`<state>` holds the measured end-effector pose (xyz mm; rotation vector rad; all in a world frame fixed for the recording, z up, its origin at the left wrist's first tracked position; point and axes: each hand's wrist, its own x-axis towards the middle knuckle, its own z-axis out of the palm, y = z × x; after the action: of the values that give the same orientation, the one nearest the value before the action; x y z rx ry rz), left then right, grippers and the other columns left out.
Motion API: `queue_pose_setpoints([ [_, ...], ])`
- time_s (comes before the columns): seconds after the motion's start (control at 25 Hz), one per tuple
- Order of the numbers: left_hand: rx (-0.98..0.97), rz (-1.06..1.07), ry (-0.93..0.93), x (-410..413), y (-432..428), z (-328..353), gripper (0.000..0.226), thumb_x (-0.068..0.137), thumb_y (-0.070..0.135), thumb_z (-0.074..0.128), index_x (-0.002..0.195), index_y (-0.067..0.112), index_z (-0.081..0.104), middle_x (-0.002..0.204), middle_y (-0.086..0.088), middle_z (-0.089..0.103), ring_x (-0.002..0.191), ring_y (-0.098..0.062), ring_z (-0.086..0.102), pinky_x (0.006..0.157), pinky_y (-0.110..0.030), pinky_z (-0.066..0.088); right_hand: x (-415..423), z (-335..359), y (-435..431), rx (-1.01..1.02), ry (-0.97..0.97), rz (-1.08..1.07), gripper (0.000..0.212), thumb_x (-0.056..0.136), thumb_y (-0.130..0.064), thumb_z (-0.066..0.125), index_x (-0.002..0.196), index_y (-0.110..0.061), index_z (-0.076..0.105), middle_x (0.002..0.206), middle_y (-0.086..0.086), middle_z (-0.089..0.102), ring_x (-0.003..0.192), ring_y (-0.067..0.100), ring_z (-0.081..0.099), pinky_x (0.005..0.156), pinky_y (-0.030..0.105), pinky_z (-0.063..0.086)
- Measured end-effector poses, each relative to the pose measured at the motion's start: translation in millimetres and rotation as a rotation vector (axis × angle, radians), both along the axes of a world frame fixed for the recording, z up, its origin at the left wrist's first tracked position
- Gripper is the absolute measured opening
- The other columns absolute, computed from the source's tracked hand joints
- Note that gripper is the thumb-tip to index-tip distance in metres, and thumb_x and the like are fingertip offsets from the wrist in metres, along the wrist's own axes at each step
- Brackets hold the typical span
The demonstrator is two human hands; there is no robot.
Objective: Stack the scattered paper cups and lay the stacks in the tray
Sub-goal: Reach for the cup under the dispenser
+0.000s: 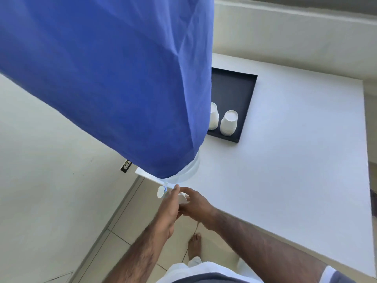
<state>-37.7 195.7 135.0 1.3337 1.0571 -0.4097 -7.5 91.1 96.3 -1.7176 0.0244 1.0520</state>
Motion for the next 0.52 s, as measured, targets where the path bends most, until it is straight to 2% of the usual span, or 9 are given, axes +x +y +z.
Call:
queue_pose_setpoints([
  [0.04, 0.006, -0.024, -0.006, 9.5, -13.8, 0.7, 0.046, 0.109, 0.046, 0.041, 0.141, 0.017, 0.054, 0.118, -0.005, 0.069, 0.105, -0.020, 0.068, 0.089, -0.036, 0.057, 6.5, 2.1, -13.7, 0.004, -0.020, -0.016, 0.057, 0.080, -0.020, 0.065, 0.134, -0.034, 0.058, 0.110, -0.003, 0.073, 0.089, 0.011, 0.070, 0.083, 0.026, 0.059],
  [0.12, 0.009, -0.098, -0.026, 31.1, -43.7, -1.5, 0.054, 0.107, 0.049, 0.042, 0.152, 0.019, 0.045, 0.138, -0.003, 0.060, 0.118, -0.021, 0.062, 0.101, -0.039, 0.054, 24.7, 9.5, -44.9, 0.010, -0.050, -0.063, 0.049, 0.080, -0.023, 0.068, 0.128, -0.034, 0.059, 0.106, -0.005, 0.073, 0.091, 0.012, 0.073, 0.089, 0.033, 0.061],
  [0.24, 0.020, -0.176, -0.063, 65.5, -88.4, -5.4, 0.072, 0.095, 0.061, 0.047, 0.158, 0.029, 0.036, 0.155, -0.002, 0.050, 0.126, -0.022, 0.060, 0.112, -0.046, 0.049, 56.7, 27.3, -96.3, 0.018, -0.089, -0.104, 0.042, 0.085, -0.024, 0.069, 0.122, -0.039, 0.054, 0.104, -0.006, 0.071, 0.088, 0.012, 0.071, 0.082, 0.027, 0.060],
  [0.32, 0.009, -0.197, -0.098, 88.7, -116.0, 1.9, 0.066, 0.097, 0.059, 0.046, 0.156, 0.029, 0.039, 0.151, -0.003, 0.053, 0.121, -0.021, 0.063, 0.111, -0.046, 0.050, 78.4, 40.1, -125.2, -0.003, -0.137, -0.104, 0.042, 0.085, -0.028, 0.068, 0.124, -0.038, 0.054, 0.109, -0.005, 0.071, 0.090, 0.012, 0.070, 0.076, 0.024, 0.056],
  [0.4, 0.014, -0.214, -0.144, 112.8, -146.4, 22.5, 0.044, 0.105, 0.046, 0.044, 0.144, 0.027, 0.049, 0.140, -0.005, 0.060, 0.110, -0.018, 0.067, 0.104, -0.042, 0.054, 103.6, 46.6, -154.1, -0.030, -0.207, -0.107, 0.047, 0.083, -0.030, 0.068, 0.129, -0.031, 0.058, 0.111, -0.005, 0.073, 0.090, 0.010, 0.070, 0.075, 0.025, 0.056],
  [0.48, 0.048, -0.234, -0.206, 137.0, -169.1, 39.7, 0.026, 0.107, 0.031, 0.043, 0.127, 0.028, 0.058, 0.126, -0.004, 0.065, 0.104, -0.016, 0.067, 0.093, -0.037, 0.059, 128.1, 56.9, -175.1, -0.031, -0.286, -0.117, 0.049, 0.079, -0.032, 0.069, 0.128, -0.029, 0.060, 0.110, -0.006, 0.074, 0.090, 0.010, 0.073, 0.081, 0.033, 0.062],
  [0.52, 0.076, -0.240, -0.234, 147.8, -177.6, 46.9, 0.024, 0.106, 0.025, 0.043, 0.125, 0.028, 0.058, 0.120, -0.002, 0.067, 0.104, -0.016, 0.067, 0.086, -0.034, 0.060, 140.7, 61.2, -183.7, -0.042, -0.322, -0.119, 0.050, 0.077, -0.035, 0.069, 0.126, -0.029, 0.061, 0.109, -0.007, 0.073, 0.093, 0.013, 0.074, 0.084, 0.039, 0.063],
])
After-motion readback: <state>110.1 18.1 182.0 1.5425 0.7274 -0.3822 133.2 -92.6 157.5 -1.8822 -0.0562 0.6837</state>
